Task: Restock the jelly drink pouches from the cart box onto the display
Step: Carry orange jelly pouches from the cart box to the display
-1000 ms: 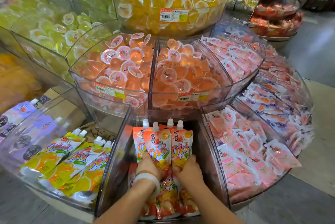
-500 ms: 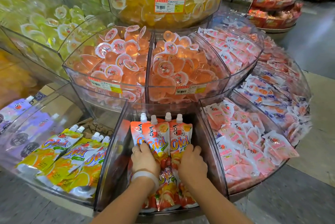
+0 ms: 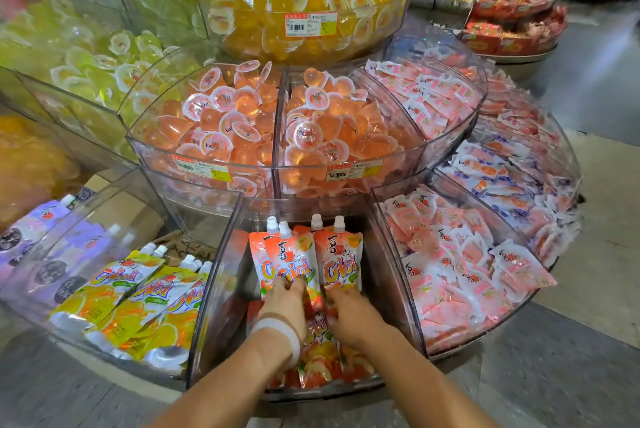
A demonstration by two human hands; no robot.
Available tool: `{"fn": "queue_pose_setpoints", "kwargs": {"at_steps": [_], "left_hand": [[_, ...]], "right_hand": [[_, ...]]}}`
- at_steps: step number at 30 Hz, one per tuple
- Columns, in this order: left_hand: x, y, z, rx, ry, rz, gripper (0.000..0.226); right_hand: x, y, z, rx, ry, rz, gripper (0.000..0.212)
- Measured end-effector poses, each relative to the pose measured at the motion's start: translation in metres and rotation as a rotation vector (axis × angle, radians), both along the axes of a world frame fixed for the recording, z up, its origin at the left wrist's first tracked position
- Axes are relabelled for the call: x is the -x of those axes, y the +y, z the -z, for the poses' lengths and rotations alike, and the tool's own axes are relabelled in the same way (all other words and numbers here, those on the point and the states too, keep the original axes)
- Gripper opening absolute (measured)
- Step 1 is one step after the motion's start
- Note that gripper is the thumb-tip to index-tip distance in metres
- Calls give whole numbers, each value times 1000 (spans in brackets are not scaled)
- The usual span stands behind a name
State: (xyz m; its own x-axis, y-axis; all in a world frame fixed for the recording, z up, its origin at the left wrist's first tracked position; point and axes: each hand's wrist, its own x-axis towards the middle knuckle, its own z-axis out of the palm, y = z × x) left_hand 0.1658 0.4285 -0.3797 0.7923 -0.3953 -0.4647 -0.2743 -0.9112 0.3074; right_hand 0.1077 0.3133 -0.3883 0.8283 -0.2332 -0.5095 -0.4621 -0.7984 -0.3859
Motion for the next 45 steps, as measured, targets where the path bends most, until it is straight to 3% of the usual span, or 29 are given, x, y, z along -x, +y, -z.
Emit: {"fn": "queue_pose_setpoints", "kwargs": {"at_steps": [5, 12, 18, 22, 27, 30, 36, 40, 45], "left_hand": [[7, -2, -37, -208, -66, 92, 72], [56, -69, -120, -136, -355, 208, 67], [158, -168, -153, -36, -457, 440, 84], [248, -234, -140, -27, -431, 637, 91], [364, -325, -125, -35, -399, 934, 81], [431, -377, -128, -37, -385, 1103, 86], [558, -471, -122, 41, -340, 1378, 76], [635, -537, -115, 82, -335, 1534, 80], [721, -627, -126, 117, -344, 1698, 79]], "right_hand": [[6, -5, -37, 150, 4, -179, 52], [68, -53, -121, 247, -327, -202, 49], [195, -160, -152, 394, -290, 81, 64], [299, -218, -143, 474, -200, 282, 60], [434, -278, -128, 456, -38, 549, 73], [508, -306, -126, 458, 17, 713, 68], [641, -352, -117, 463, 89, 991, 68], [715, -398, -113, 488, 119, 1164, 50], [798, -469, -119, 494, 147, 1344, 52]]}}
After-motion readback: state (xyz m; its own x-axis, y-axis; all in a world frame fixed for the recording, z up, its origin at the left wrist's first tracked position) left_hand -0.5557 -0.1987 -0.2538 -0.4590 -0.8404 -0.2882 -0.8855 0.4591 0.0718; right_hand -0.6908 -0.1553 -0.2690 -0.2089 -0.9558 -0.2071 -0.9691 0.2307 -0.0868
